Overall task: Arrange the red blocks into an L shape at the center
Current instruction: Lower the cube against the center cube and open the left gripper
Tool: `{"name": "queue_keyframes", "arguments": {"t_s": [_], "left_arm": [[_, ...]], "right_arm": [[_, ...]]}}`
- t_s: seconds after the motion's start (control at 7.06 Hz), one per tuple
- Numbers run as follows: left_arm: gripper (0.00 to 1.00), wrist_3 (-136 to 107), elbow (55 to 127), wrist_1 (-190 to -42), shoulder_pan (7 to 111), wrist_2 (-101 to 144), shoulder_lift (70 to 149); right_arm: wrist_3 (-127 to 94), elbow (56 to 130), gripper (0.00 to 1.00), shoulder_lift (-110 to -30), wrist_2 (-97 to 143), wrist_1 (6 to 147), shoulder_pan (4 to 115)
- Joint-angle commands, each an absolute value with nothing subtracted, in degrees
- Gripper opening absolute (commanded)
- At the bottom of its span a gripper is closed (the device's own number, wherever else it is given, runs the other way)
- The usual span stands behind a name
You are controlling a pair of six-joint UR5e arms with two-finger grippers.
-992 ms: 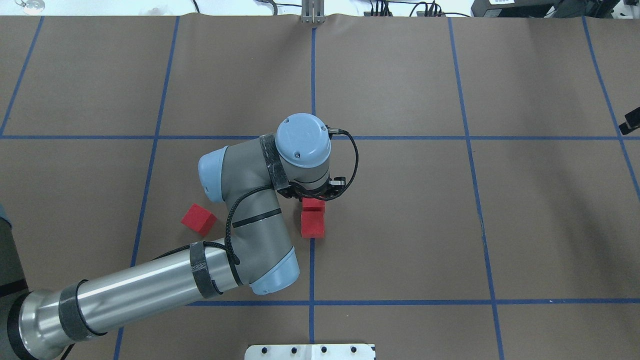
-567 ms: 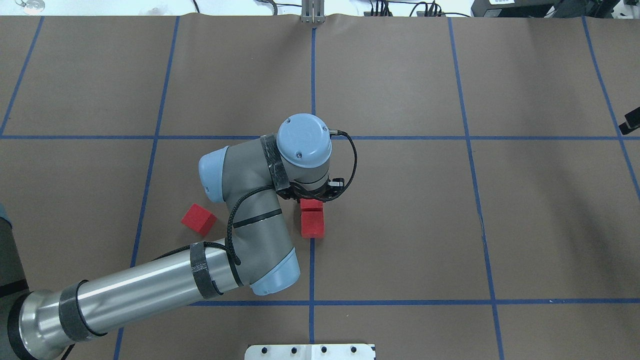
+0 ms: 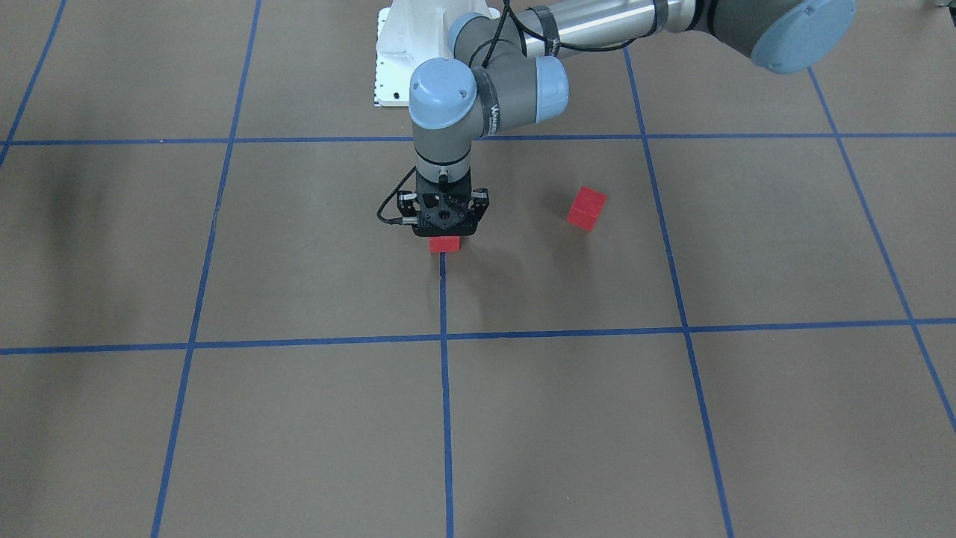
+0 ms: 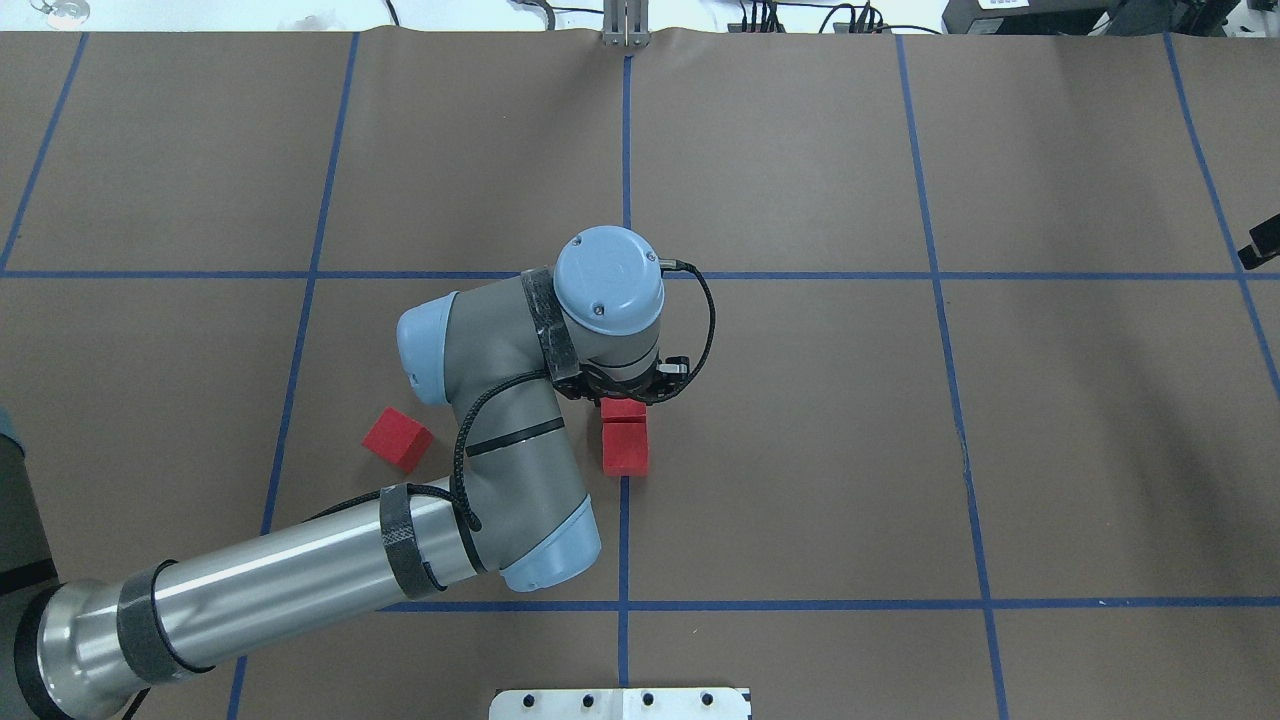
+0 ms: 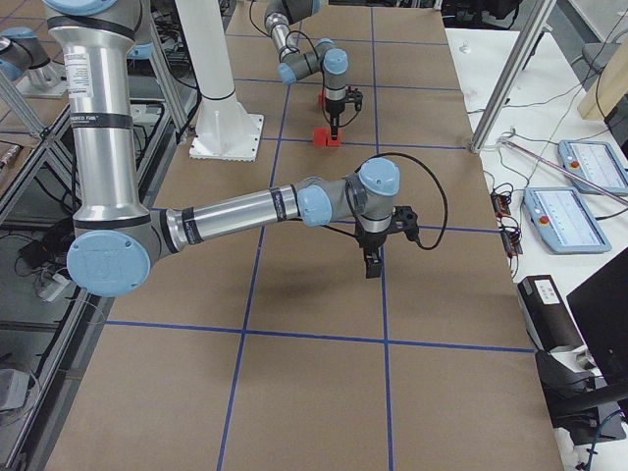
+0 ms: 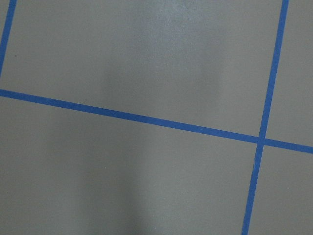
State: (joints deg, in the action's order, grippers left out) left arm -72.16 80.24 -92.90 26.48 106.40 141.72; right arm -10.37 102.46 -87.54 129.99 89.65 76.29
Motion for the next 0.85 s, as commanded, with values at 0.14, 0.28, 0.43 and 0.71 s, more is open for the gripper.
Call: {"name": "queue_keyframes", "arguments": {"t_s": [0.14, 0.28, 0.43, 0.71], "left_arm": [[0.61, -72.2, 80.2, -92.9, 26.4, 106.4, 141.7], [0.62, -72.2, 80.2, -92.9, 26.4, 106.4, 141.7], [0.77, -72.2, 80.2, -92.9, 26.4, 106.4, 141.7], [0.99, -71.8, 80.3, -92.9, 26.4, 106.4, 141.7]], "right_arm": [[-10.4, 102.4, 1.0, -87.5, 130.0, 89.6, 76.3], [-10.4, 102.4, 0.99, -87.5, 130.0, 89.6, 76.3], [-10.4, 102.4, 1.0, -87.5, 130.0, 89.6, 76.3], [-10.4, 102.4, 1.0, -87.5, 130.0, 89.6, 76.3]]}}
